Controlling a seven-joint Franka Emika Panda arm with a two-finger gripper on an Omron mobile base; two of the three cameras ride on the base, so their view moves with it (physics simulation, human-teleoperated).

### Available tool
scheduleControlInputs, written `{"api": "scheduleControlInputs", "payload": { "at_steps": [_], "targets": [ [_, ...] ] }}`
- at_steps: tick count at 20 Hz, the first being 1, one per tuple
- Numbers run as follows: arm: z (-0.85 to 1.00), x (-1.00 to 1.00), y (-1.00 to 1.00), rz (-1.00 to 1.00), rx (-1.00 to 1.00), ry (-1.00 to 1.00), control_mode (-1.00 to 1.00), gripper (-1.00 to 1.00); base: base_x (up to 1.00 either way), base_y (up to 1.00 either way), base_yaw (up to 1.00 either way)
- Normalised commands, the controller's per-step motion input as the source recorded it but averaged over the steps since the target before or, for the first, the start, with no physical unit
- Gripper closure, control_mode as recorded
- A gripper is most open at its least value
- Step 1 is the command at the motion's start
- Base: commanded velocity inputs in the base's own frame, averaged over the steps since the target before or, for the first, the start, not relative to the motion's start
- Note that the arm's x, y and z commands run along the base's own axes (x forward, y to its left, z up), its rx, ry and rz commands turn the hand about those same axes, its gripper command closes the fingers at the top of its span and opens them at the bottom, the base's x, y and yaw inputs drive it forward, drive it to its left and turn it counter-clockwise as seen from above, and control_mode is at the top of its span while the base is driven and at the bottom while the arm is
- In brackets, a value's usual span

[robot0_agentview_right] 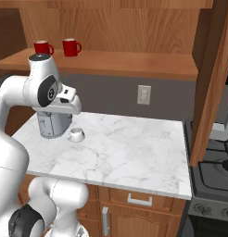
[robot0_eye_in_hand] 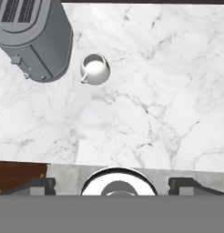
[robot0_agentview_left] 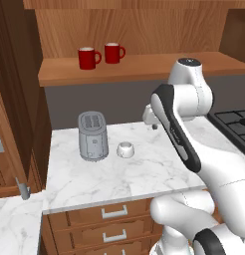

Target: Pick the mug on the counter and place it in the cabinet with the handle facing the right, like the mugs already inside.

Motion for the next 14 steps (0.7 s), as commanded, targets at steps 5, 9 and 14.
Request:
{"api": "scheduleControlInputs", "payload": {
  "at_steps": [5, 9, 14],
  "targets": [
    [-0.09, -0.19, 0.14, -0.06, 0.0, 0.0, -1.0, -1.0, 0.0, 0.0, 0.0],
    [-0.17, -0.18, 0.18, -0.06, 0.0, 0.0, -1.0, -1.0, 0.0, 0.0, 0.0],
    [-0.2, -0.07, 0.2, -0.07, 0.0, 0.0, -1.0, -1.0, 0.0, 0.0, 0.0]
  ]
}}
